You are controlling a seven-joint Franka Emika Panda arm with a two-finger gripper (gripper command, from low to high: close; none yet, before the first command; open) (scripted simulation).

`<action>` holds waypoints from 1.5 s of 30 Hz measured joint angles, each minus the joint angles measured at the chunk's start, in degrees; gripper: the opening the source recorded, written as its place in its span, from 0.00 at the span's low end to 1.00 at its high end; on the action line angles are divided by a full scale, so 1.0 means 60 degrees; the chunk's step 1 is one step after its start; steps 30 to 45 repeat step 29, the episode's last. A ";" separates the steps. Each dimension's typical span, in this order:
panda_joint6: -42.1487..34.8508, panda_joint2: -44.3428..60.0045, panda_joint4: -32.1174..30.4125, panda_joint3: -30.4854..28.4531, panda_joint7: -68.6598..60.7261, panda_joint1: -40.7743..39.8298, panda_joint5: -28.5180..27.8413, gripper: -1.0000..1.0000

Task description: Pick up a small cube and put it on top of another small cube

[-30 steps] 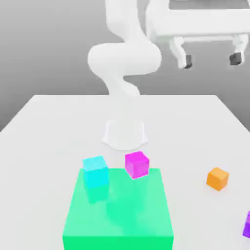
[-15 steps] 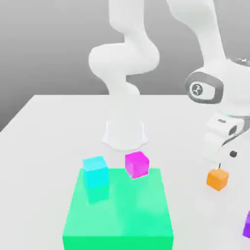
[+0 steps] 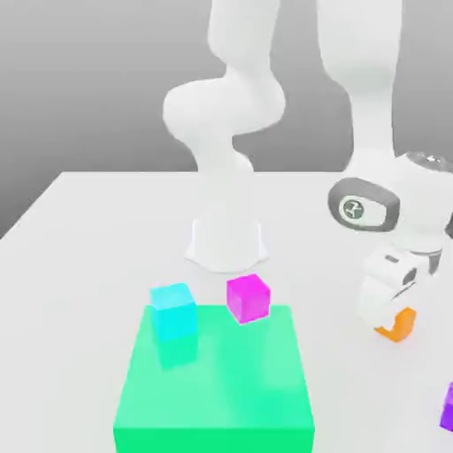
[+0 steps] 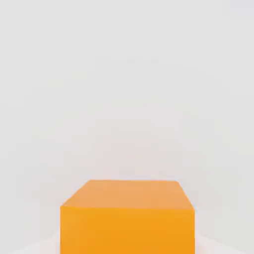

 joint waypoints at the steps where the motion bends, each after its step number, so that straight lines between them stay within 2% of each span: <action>1: -0.0249 -0.0347 -0.0083 0.0224 -0.0320 -0.0126 0.0429 0.00; 2: -0.0500 -0.0703 -0.0164 0.0397 -0.0637 -0.0201 0.0855 0.00; 4: -0.1045 -0.1349 -0.0220 0.0139 -0.1432 -0.0582 0.1397 0.00; 8: -0.2172 -0.2535 -0.0218 -0.0624 -0.2960 -0.2020 0.1803 0.00; 13: -0.3601 -0.3942 -0.0184 -0.1955 -0.4627 -0.3070 0.1823 0.00; 20: -0.5607 -0.5885 -0.0133 -0.4004 -0.6643 -0.4940 0.1390 0.00; 22: -0.5361 -0.5762 -0.0260 -0.4275 -0.6896 -0.5151 0.1351 0.00; 25: -0.4293 -0.5002 -0.0571 -0.4415 -0.7031 -0.5195 0.1388 0.00; 26: -0.3953 -0.4756 -0.0666 -0.4439 -0.7054 -0.5195 0.1400 1.00; 45: -0.3954 -0.4756 -0.0666 -0.4439 -0.7055 -0.5195 0.1400 1.00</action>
